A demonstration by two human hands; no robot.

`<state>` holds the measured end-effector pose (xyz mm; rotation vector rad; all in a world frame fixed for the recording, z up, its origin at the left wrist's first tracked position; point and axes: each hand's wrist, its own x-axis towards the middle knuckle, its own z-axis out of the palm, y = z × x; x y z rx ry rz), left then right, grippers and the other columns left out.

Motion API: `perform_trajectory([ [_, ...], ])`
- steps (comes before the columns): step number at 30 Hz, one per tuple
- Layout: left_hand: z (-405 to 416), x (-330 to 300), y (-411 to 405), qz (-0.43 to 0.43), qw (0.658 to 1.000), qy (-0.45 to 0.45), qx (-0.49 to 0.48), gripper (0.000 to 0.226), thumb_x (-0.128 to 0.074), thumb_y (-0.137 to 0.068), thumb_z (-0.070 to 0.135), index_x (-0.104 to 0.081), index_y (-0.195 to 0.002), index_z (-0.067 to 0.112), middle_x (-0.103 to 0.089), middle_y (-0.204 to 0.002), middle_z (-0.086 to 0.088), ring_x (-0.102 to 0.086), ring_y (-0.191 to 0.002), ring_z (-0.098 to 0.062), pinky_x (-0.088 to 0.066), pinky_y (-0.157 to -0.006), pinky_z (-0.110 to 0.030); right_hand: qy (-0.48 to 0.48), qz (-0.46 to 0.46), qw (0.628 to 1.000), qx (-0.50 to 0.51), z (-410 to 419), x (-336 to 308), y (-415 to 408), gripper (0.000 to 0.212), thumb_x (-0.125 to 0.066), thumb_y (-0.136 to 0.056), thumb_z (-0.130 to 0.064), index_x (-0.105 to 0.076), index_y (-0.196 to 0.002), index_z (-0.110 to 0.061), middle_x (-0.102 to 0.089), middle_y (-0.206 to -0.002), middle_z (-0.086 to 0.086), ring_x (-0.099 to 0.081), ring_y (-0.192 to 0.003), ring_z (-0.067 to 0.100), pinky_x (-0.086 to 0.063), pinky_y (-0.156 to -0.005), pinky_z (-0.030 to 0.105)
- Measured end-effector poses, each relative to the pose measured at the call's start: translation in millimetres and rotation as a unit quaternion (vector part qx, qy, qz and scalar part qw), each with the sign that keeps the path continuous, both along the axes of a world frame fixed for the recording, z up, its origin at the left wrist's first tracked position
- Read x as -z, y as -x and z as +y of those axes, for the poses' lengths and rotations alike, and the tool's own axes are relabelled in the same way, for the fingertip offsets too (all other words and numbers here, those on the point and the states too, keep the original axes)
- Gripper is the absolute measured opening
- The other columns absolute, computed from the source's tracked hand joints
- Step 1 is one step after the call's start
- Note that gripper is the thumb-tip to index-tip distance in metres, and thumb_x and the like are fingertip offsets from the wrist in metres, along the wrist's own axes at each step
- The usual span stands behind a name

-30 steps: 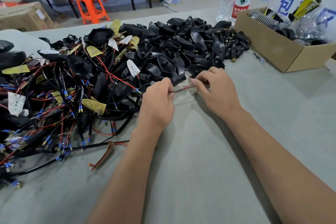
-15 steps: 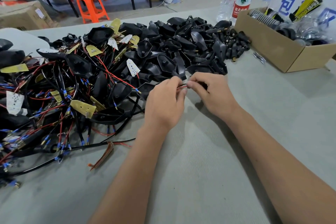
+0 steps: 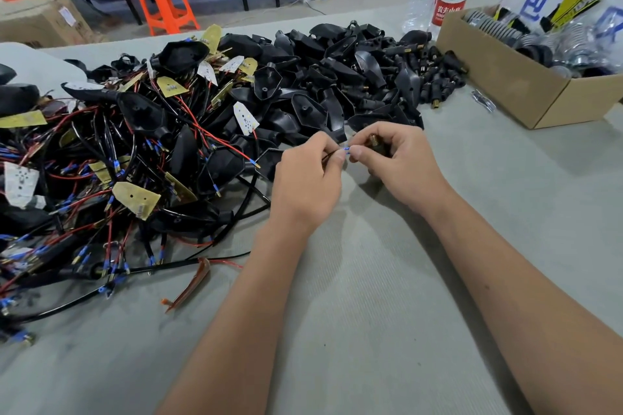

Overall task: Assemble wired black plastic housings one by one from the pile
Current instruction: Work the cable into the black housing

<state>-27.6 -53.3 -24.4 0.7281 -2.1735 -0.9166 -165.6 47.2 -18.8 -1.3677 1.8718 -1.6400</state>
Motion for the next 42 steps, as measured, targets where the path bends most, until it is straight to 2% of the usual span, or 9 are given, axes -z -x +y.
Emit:
perform_trajectory([
  [2,1,-2,1,0.024,0.999,-0.017,0.029,0.010,-0.061,-0.097,0.016,-0.065,-0.088,0.016,-0.070,-0.072,0.006,-0.066,-0.073,-0.013,-0.056,-0.075,-0.044,-0.008,0.030,0.999,-0.013,0,-1,-2,0.006,-0.073,-0.092,-0.005,-0.075,-0.090,-0.010,-0.065,-0.068,-0.018,-0.057,-0.060,0.000,-0.043,-0.061,0.011],
  [4,1,-2,1,0.042,0.998,-0.046,0.030,0.012,-0.060,-0.098,0.009,-0.066,-0.088,0.013,-0.070,-0.070,0.006,-0.066,-0.072,-0.011,-0.057,-0.077,-0.044,0.002,0.011,1.000,0.001,-1,-1,-4,0.004,-0.072,-0.094,-0.007,-0.075,-0.093,-0.010,-0.064,-0.070,-0.015,-0.055,-0.063,0.002,-0.045,-0.064,0.017],
  [9,-3,0,2,0.066,0.988,-0.138,0.007,0.019,-0.059,-0.099,0.007,-0.066,-0.083,0.016,-0.070,-0.065,0.006,-0.060,-0.063,-0.010,-0.055,-0.074,-0.043,0.086,-0.263,0.960,0.041,-10,0,-9,0.021,-0.053,-0.103,-0.002,-0.072,-0.112,-0.004,-0.062,-0.082,0.002,-0.057,-0.075,0.012,-0.047,-0.076,0.030],
  [11,-5,1,1,0.079,0.983,-0.167,0.008,0.022,-0.059,-0.100,0.009,-0.065,-0.082,0.019,-0.070,-0.066,0.005,-0.057,-0.061,-0.010,-0.051,-0.069,-0.039,0.110,-0.306,0.945,0.042,-12,1,-14,0.019,-0.054,-0.104,-0.003,-0.072,-0.110,-0.005,-0.061,-0.085,0.007,-0.059,-0.075,0.013,-0.046,-0.081,0.034],
  [14,-6,1,1,0.105,0.971,-0.214,0.015,0.020,-0.059,-0.102,0.009,-0.064,-0.083,0.016,-0.070,-0.066,0.002,-0.049,-0.053,-0.012,-0.044,-0.058,-0.030,0.116,-0.303,0.943,0.071,-14,2,-13,0.014,-0.062,-0.102,-0.011,-0.074,-0.108,-0.009,-0.066,-0.090,0.009,-0.059,-0.081,0.019,-0.045,-0.075,0.032],
  [18,-7,0,-1,0.142,0.953,-0.264,0.035,0.016,-0.057,-0.102,0.006,-0.063,-0.087,0.010,-0.069,-0.065,0.000,-0.042,-0.047,-0.012,-0.033,-0.044,-0.019,0.135,-0.344,0.925,0.090,-15,3,-9,0.015,-0.064,-0.100,-0.010,-0.073,-0.110,-0.003,-0.065,-0.087,0.006,-0.053,-0.069,0.011,-0.043,-0.059,0.023],
  [27,-5,1,-3,0.150,0.956,-0.244,0.061,0.010,-0.059,-0.102,0.006,-0.057,-0.092,0.008,-0.077,-0.076,-0.008,-0.055,-0.051,-0.014,-0.042,-0.047,-0.022,0.097,-0.333,0.936,0.057,-13,2,-12,0.022,-0.060,-0.102,-0.010,-0.070,-0.117,0.005,-0.065,-0.082,0.002,-0.054,-0.065,0.010,-0.048,-0.065,0.021],
  [34,-7,1,-4,0.187,0.953,-0.236,0.037,0.009,-0.058,-0.101,0.004,-0.057,-0.093,0.008,-0.077,-0.078,-0.009,-0.058,-0.052,-0.014,-0.044,-0.049,-0.022,0.101,-0.355,0.927,0.061,-15,3,-11,0.023,-0.060,-0.103,-0.009,-0.069,-0.118,0.005,-0.061,-0.088,0.009,-0.052,-0.067,0.011,-0.048,-0.064,0.020],
  [42,-9,6,-3,0.184,0.956,-0.228,0.015,0.007,-0.059,-0.100,0.005,-0.058,-0.094,0.007,-0.077,-0.077,-0.007,-0.060,-0.053,-0.014,-0.047,-0.050,-0.022,0.106,-0.331,0.938,0.016,-13,2,-13,0.023,-0.060,-0.102,-0.007,-0.070,-0.122,-0.004,-0.057,-0.100,0.018,-0.054,-0.082,0.017,-0.050,-0.073,0.024],
])
